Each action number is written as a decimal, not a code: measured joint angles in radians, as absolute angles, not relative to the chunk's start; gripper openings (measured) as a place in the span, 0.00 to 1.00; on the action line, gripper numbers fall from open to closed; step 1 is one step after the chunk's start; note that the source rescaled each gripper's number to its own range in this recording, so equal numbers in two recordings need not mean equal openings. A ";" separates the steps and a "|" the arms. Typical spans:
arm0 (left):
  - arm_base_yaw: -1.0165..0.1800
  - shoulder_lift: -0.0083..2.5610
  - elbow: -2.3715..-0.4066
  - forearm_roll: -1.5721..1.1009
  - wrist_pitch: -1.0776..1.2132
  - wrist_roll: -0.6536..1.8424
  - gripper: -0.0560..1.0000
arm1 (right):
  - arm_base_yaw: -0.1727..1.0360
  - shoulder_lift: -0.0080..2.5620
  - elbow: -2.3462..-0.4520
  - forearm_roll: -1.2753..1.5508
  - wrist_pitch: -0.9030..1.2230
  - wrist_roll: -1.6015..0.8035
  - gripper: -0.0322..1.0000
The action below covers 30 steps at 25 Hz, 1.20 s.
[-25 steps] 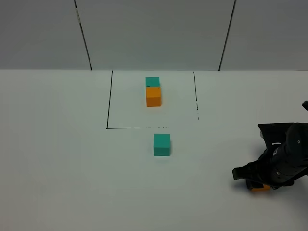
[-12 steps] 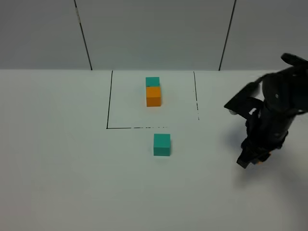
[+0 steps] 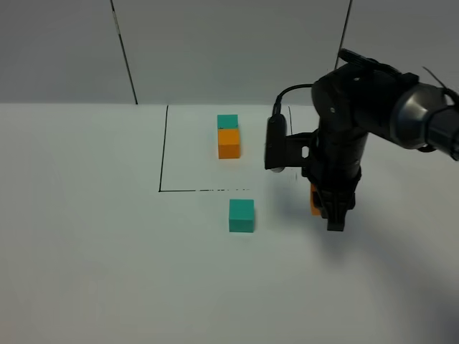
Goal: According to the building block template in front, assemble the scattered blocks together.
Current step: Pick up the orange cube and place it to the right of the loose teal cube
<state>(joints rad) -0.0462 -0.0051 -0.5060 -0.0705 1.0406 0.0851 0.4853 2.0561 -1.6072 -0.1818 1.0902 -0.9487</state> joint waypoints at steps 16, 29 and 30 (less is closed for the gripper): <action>-0.046 -0.005 -0.506 -0.071 1.041 0.085 0.69 | 0.514 2.296 -1.806 -0.077 1.111 -1.021 0.03; -0.046 -0.005 -0.506 -0.071 1.041 0.085 0.69 | 0.533 2.338 -1.841 -0.057 1.034 -1.026 0.03; -0.046 -0.005 -0.506 -0.071 1.041 0.085 0.69 | 0.533 2.344 -1.841 -0.057 1.033 -1.026 0.03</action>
<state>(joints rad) -0.0462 -0.0051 -0.5060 -0.0705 1.0406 0.0851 0.5332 2.3442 -1.8409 -0.0569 1.0334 -1.0256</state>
